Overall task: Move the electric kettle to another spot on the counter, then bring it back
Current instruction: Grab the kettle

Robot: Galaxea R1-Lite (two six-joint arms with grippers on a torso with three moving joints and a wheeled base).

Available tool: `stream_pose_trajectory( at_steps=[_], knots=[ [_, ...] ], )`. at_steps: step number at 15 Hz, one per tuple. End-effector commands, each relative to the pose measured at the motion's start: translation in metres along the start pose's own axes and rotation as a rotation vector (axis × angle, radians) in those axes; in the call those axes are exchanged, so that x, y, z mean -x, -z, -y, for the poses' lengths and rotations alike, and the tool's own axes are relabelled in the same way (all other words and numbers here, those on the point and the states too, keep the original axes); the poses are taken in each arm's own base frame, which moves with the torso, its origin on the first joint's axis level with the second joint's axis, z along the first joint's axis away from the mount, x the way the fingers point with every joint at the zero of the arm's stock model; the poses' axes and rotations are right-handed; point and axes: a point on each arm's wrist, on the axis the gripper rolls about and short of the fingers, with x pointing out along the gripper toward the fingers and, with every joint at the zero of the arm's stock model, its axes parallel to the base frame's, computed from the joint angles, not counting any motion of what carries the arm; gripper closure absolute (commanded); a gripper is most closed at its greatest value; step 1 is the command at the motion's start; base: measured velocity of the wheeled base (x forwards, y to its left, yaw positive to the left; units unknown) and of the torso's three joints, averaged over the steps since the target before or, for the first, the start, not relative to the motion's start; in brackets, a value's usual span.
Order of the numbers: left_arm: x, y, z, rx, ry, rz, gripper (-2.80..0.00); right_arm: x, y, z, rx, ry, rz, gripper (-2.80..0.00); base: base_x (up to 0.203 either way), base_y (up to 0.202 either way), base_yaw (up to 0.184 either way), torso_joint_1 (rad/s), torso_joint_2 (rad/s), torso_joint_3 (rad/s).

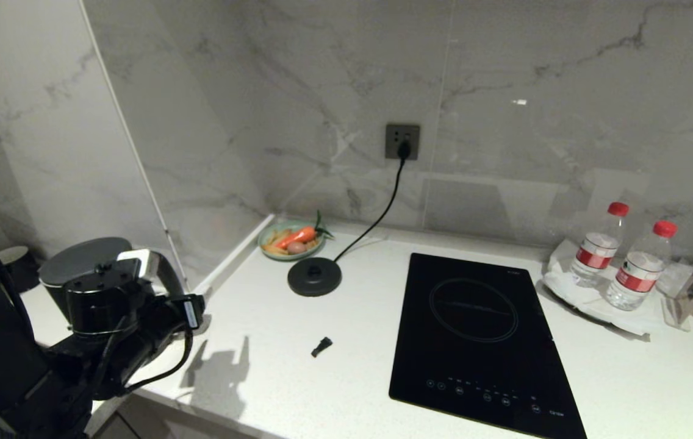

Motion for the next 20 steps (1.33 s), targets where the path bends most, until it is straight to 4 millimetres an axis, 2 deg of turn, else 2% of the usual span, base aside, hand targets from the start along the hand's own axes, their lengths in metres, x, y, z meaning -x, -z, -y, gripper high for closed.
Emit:
stream_pose_trajectory(
  at_steps=[1,7,10,14,20],
  knots=[
    [-0.013,-0.001,-0.002,0.008,-0.011,0.013,-2.8,0.0,0.0,0.0,0.001,-0.001,0.0,0.0,0.0,0.0,0.0,0.0,0.0,0.0],
    [-0.035,-0.004,0.0,-0.002,-0.014,0.041,-2.8,0.0,0.0,0.0,0.001,-0.001,0.0,0.0,0.0,0.0,0.0,0.0,0.0,0.0],
    [-0.045,-0.006,-0.008,-0.009,-0.044,0.052,-2.8,0.0,0.0,0.0,0.0,-0.001,0.0,0.0,0.0,0.0,0.0,0.0,0.0,0.0],
    [-0.041,-0.008,-0.017,0.002,-0.068,0.057,-2.8,0.0,0.0,0.0,0.001,-0.001,0.0,0.0,0.0,0.0,0.0,0.0,0.0,0.0],
    [-0.059,-0.023,-0.016,0.009,-0.071,0.125,-2.8,0.0,0.0,0.0,0.001,-0.001,0.0,0.0,0.0,0.0,0.0,0.0,0.0,0.0]
  ],
)
